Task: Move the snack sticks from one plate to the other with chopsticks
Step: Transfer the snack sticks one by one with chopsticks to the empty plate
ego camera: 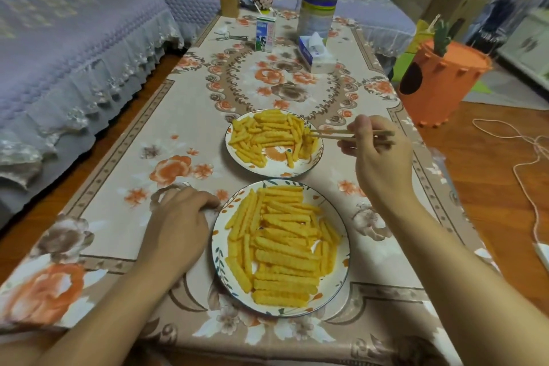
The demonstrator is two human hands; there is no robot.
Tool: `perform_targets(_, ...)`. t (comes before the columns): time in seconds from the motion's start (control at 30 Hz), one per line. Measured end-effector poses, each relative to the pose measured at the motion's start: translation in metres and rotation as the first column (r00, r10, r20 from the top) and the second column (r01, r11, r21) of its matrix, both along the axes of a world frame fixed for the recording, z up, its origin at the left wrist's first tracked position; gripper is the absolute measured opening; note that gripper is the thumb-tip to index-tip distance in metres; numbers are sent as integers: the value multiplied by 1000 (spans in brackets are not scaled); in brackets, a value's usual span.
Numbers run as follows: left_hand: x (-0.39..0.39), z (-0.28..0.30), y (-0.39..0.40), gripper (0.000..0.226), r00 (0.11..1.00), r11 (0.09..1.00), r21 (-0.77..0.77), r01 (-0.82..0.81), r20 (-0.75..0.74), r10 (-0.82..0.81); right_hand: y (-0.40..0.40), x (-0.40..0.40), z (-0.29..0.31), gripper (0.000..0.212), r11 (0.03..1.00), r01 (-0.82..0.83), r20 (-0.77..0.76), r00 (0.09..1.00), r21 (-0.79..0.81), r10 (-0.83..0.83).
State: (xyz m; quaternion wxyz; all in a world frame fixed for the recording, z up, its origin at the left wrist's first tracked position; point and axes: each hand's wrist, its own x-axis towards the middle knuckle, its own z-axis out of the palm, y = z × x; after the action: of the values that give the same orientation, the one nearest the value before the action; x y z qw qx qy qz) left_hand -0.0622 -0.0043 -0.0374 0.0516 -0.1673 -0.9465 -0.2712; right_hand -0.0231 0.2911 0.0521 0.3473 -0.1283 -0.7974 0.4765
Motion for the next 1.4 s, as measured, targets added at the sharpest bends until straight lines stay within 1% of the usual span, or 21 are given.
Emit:
perform_targets(0.07, -3, -1, 0, 56, 1000, 1000, 10, 10, -3, -10, 0, -2, -2, 27, 999, 14, 8, 1000, 31, -15)
perform_targets(0.2, -8, -3, -2, 57, 1000, 1000, 23, 18, 5, -18, -3, -8, -3, 30, 1000, -4, 36, 999, 12, 3)
perform_targets(0.27, -8, -3, -3, 54, 1000, 999, 34, 20, 0, -20, -3, -11, -4, 36, 1000, -9, 51, 999, 16, 8)
perform_targets(0.33, -10, -3, -5, 48, 1000, 998, 55, 11, 7, -12, -4, -13, -4, 35, 1000, -7, 55, 998, -11, 7)
perform_targets(0.43, -11, -1, -8, 47, 1000, 996, 90, 7, 27, -9, -8, -9, 5, 36, 985, 34, 20, 999, -171, -31)
perform_targets(0.57, -12, 4, -11, 47, 997, 987, 158, 4, 72, -15, -19, 14, 44, 45, 915, 29, -57, 997, -401, -57)
perform_targets(0.67, -12, 8, -10, 46, 994, 978, 207, -26, 109, 4, -41, 38, 51, 49, 855, -37, -15, 999, -517, 34)
perform_targets(0.77, -11, 10, -9, 45, 991, 971, 234, -40, 135, 8, -68, 66, 33, 52, 797, -89, 53, 987, -597, 150)
perform_targets(0.87, -11, 12, -8, 45, 988, 969, 241, -54, 156, 16, -89, 83, 26, 53, 805, -115, 92, 974, -581, 206)
perform_targets(1.03, -10, 10, -10, 46, 988, 969, 242, -50, 154, 12, -106, 91, 36, 55, 867, -137, 132, 965, -478, 226)
perform_targets(1.13, -10, 8, -13, 47, 988, 970, 237, -44, 155, 7, -97, 91, 41, 51, 890, -118, 73, 983, -441, 166)
perform_targets(1.2, -9, 10, -11, 48, 987, 971, 235, -37, 158, -1, -86, 86, 43, 48, 900, -82, 22, 995, -428, 101)
perform_targets(1.3, -4, 12, -7, 44, 984, 968, 248, -26, 176, -19, -63, 75, 39, 43, 931, -26, -44, 999, -365, 11)
perform_targets(1.4, 1, 10, -5, 43, 984, 959, 283, -22, 178, -30, -31, 56, 29, 37, 932, 45, -46, 997, -359, -66)
